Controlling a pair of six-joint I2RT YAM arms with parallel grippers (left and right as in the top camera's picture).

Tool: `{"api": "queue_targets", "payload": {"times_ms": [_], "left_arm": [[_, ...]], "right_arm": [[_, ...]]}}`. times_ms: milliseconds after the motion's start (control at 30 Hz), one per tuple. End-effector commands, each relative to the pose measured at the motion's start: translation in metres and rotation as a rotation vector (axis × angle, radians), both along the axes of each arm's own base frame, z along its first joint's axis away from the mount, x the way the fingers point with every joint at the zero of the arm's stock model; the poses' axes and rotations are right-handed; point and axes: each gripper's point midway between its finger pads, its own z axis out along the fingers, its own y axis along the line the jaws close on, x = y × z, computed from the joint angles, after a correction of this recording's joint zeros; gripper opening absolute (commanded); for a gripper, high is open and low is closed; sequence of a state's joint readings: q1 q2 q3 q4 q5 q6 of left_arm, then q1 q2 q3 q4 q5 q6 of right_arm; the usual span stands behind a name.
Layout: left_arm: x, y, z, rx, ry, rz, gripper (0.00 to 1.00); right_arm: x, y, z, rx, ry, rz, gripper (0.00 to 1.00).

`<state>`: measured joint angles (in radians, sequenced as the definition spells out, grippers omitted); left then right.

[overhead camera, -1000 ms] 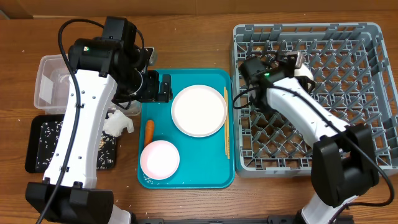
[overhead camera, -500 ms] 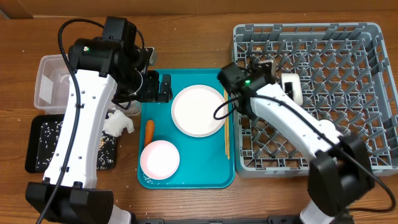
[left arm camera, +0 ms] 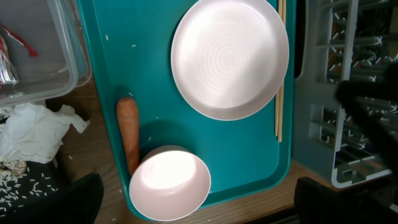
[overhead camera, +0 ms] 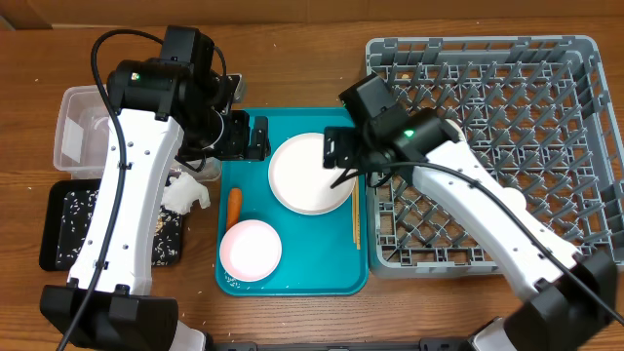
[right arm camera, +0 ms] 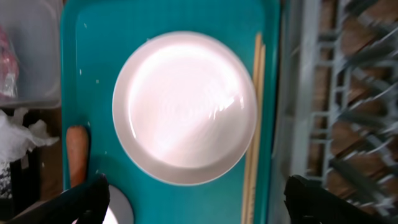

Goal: Sort waste into correct bins and load items into the dishwasher
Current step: 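Reach right gripper to the white plate on the teal tray and grasp it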

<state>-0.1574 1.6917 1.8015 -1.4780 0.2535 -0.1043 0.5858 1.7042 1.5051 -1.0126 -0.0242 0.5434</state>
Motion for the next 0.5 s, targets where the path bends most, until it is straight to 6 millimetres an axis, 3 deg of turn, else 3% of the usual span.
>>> {"api": "queue_targets", "payload": {"times_ms": [0, 100, 200, 333, 400, 467], "left_arm": [[0.001, -0.002, 0.003, 0.002, -0.012, -0.013, 1.00], [0.001, -0.002, 0.003, 0.002, -0.011, -0.013, 1.00], [0.001, -0.002, 0.003, 0.002, -0.011, -0.013, 1.00], [0.001, -0.002, 0.003, 0.002, -0.011, -0.013, 1.00], [0.001, -0.002, 0.003, 0.002, -0.012, -0.013, 1.00], [0.001, -0.002, 0.003, 0.002, -0.011, -0.013, 1.00]], "right_arm": [[-0.017, 0.016, -0.034, 0.059, 0.178, -0.074, 0.96], [-0.022, 0.014, -0.057, 0.041, 0.256, -0.141, 0.96], [-0.033, 0.022, -0.074, 0.062, 0.339, -0.140, 0.83], [-0.047, 0.027, -0.095, 0.067, 0.396, -0.200, 0.76], [-0.050, 0.032, -0.103, 0.088, 0.407, -0.222, 0.64], [-0.053, 0.037, -0.109, 0.106, 0.413, -0.244, 0.62]]}}
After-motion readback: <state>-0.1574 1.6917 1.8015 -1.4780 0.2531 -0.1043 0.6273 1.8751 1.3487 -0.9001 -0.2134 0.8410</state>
